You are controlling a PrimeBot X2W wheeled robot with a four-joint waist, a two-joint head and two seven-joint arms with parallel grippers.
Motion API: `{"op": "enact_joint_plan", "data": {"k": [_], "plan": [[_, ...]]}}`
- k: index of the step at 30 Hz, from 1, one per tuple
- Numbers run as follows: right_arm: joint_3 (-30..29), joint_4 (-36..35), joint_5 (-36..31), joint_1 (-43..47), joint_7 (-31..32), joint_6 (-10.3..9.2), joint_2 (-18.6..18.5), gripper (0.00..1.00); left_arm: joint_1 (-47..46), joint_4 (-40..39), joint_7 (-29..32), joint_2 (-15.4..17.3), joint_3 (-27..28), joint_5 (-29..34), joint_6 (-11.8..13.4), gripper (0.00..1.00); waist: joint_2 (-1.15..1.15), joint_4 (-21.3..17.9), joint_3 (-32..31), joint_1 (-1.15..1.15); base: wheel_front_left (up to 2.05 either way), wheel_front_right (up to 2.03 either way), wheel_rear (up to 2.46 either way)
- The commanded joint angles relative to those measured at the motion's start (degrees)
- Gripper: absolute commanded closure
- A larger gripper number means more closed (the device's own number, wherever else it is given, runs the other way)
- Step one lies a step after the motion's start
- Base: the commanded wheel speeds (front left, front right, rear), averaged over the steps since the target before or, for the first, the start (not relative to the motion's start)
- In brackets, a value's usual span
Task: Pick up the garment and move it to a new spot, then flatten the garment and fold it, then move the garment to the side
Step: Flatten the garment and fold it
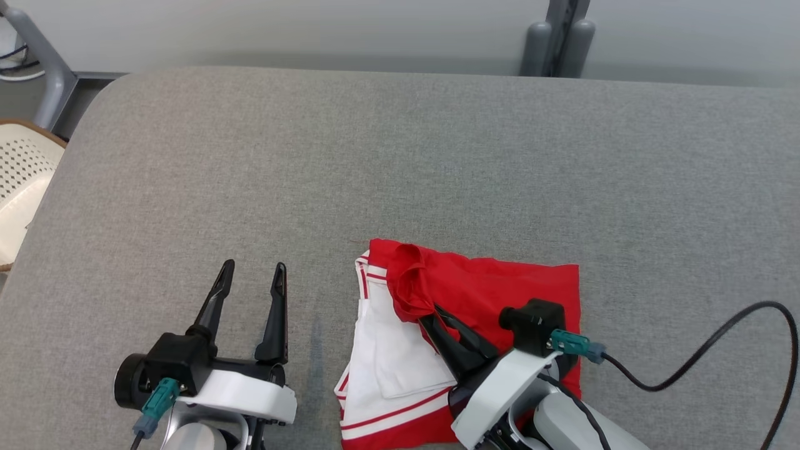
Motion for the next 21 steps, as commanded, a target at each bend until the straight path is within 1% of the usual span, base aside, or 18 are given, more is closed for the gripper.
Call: {"op": "enact_joint_plan", "data": {"k": [1, 3, 4, 6, 9, 10, 12, 13, 16, 21], "plan": [[0.77, 1.01, 0.91, -1.43, -0.66, 0.01, -0.32, 1.00, -1.31, 0.04, -0.24, 0.11, -0.21, -0.24, -0.08, 0.00, 0.00, 0.99, 1.18, 0.00, 0.00, 0.00, 0.00], [2.30, 2.56, 2.48, -3.01, -1.33, 0.01, -0.33, 1.00, -1.70, 0.05, -0.24, 0.08, -0.55, -0.47, 0.16, 0.00, 0.00, 1.21, 1.91, 0.00, 0.00, 0.00, 0.00], [3.14, 3.32, 2.88, -3.73, -1.43, 0.01, -0.30, 0.70, -1.92, 0.11, -0.24, 0.05, -0.66, -0.63, 0.30, 0.00, 0.00, 1.22, 2.27, 0.00, 0.00, 0.00, 0.00], [5.36, 3.22, 4.24, -5.13, -1.89, 0.01, -0.20, 0.00, -2.33, 0.37, -0.24, 0.02, -0.91, -0.20, 0.50, 0.00, 0.00, 1.08, 2.81, 0.00, 0.00, 0.00, 0.00], [7.72, 2.76, 4.93, -7.00, -2.16, 0.01, -0.36, 0.00, -2.46, 0.52, -0.24, 0.03, -0.65, -0.35, 0.69, 0.00, 0.00, 0.56, 3.09, 0.00, 0.00, 0.00, 0.00], [8.30, 2.40, 4.20, -7.73, -2.27, 0.01, -0.29, 0.00, -2.47, 0.49, -0.24, 0.04, -0.47, -0.32, 0.83, 0.00, 0.00, 0.25, 3.19, 0.00, 0.00, 0.00, 0.00], [8.54, 0.18, 3.53, -8.23, -2.32, 0.01, -0.27, 0.00, -2.53, 0.47, -0.24, 0.03, -0.11, -0.20, 0.93, 0.00, 0.00, -0.43, 3.26, 0.00, 0.00, 0.00, 0.00], [8.54, 0.18, 3.53, -8.23, -2.32, 0.01, -0.27, 0.00, -2.53, 0.47, -0.24, 0.03, -0.11, -0.20, 0.93, 0.00, 0.00, -0.43, 3.26, 0.00, 0.00, 0.00, 0.00], [5.85, -4.50, 0.81, -7.94, -2.31, 0.01, -0.36, 0.00, -2.63, 0.36, -0.24, 0.02, 0.49, 0.03, 1.02, 0.00, 0.00, -1.37, 3.20, 0.00, 0.00, 0.00, 0.00], [-4.96, -10.49, -7.01, -4.33, -2.28, 0.00, -0.56, 0.00, -2.13, -0.04, -0.24, 0.17, 2.09, 0.45, 1.33, 0.00, 0.00, -2.97, 2.66, 0.00, 0.00, 0.00, 0.00]]}}
